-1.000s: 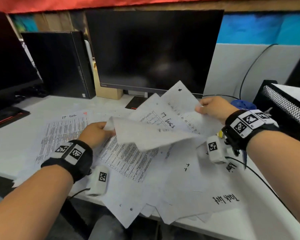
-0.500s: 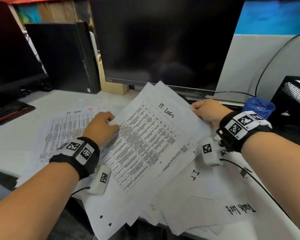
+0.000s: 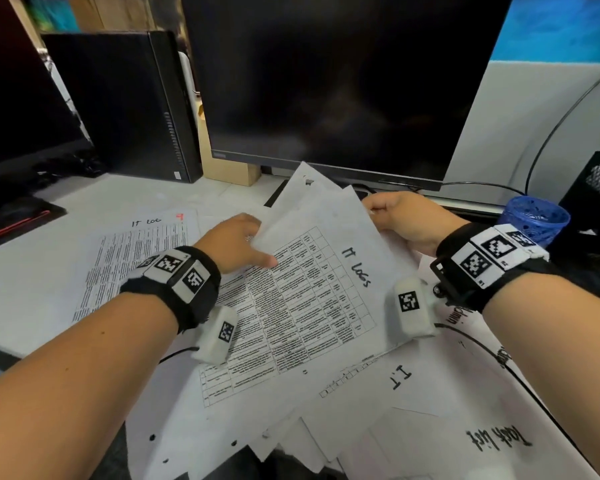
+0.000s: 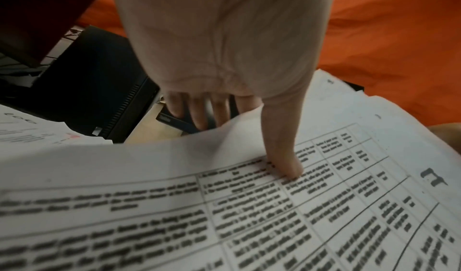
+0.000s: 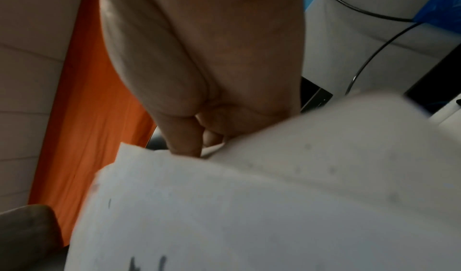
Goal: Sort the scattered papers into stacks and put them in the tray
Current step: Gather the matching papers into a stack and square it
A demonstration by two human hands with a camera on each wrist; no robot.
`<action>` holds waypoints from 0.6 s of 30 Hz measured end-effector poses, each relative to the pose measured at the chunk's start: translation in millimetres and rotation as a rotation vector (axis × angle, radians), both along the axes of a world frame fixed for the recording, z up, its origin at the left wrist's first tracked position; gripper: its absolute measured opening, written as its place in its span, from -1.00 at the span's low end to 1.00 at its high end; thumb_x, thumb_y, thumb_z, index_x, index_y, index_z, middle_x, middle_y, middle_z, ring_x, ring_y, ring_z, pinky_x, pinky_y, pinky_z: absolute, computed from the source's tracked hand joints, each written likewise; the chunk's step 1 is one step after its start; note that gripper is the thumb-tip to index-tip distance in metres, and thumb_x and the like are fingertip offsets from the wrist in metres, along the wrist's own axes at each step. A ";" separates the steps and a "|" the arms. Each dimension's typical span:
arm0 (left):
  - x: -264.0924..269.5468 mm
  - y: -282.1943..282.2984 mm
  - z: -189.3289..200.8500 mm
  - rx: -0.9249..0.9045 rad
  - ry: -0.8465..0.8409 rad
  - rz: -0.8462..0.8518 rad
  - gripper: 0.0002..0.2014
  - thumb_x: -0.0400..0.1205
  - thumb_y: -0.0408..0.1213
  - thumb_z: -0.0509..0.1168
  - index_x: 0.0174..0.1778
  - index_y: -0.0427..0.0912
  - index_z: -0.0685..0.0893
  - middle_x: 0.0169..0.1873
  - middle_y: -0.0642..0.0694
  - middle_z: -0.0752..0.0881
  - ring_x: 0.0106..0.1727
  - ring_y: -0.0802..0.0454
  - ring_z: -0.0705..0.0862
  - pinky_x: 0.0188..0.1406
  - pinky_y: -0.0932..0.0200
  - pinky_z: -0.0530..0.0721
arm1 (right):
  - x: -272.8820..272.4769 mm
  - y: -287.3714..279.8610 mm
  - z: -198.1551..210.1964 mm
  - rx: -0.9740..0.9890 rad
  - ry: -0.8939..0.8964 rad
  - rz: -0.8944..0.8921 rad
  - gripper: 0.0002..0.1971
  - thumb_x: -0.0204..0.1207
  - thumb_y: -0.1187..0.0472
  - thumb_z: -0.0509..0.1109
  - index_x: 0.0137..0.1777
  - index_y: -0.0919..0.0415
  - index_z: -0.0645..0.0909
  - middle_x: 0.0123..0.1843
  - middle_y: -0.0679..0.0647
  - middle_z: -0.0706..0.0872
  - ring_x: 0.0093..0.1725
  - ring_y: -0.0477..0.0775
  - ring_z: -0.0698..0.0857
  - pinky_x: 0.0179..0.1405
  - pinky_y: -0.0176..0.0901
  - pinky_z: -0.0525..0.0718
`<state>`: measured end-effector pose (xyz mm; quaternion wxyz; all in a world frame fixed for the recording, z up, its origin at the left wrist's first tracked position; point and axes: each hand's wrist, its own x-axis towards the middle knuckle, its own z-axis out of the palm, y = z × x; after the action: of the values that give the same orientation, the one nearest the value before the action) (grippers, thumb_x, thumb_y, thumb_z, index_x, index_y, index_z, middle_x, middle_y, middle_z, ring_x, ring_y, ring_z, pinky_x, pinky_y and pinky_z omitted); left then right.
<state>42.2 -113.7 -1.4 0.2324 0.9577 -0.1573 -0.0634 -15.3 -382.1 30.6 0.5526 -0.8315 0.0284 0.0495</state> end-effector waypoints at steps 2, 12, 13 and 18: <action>-0.3 -0.6 -0.3 -0.057 0.062 -0.027 -0.60 0.47 -0.01 0.48 0.12 -0.16 0.72 0.09 -0.08 0.74 0.14 -0.07 0.68 0.25 0.00 0.58 | -1.4 -4.5 1.3 -0.015 -0.003 -0.011 -0.88 0.56 0.23 0.38 -0.10 0.08 0.76 -0.08 0.11 0.84 -0.12 0.09 0.81 -0.08 -0.04 0.77; -4.4 24.0 11.0 -0.199 -0.053 0.199 -0.78 0.63 -0.08 0.32 0.11 -0.11 0.65 -0.04 -0.03 0.69 -0.03 0.00 0.61 0.03 0.16 0.47 | -7.5 -59.2 -44.6 -0.180 0.479 -0.354 -0.73 0.52 0.24 0.42 0.16 0.36 0.65 -0.06 0.23 0.75 -0.16 0.18 0.69 -0.08 0.03 0.71; -2.6 28.1 11.6 -0.205 -0.062 0.234 -0.73 0.64 -0.07 0.31 0.18 -0.13 0.65 -0.01 -0.05 0.68 -0.01 -0.03 0.60 0.05 0.14 0.48 | -7.5 -57.6 -49.4 -0.207 0.463 -0.355 -0.69 0.47 0.21 0.47 0.16 0.36 0.66 -0.07 0.26 0.74 -0.18 0.17 0.66 -0.11 0.00 0.70; 6.1 48.9 3.9 0.051 0.036 0.386 -0.56 0.70 -0.07 0.20 0.31 -0.36 0.57 0.20 -0.34 0.66 0.20 -0.27 0.61 0.11 0.04 0.50 | -4.8 -25.9 -50.6 -0.488 0.465 -0.108 -0.41 0.18 -0.25 0.59 -0.09 0.31 0.69 -0.17 0.11 0.74 -0.20 0.13 0.68 -0.04 -0.06 0.66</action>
<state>48.4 -64.8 2.5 0.2185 0.9744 0.0349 -0.0389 -20.1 -408.0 -20.0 0.3180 -0.9029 0.2088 0.2002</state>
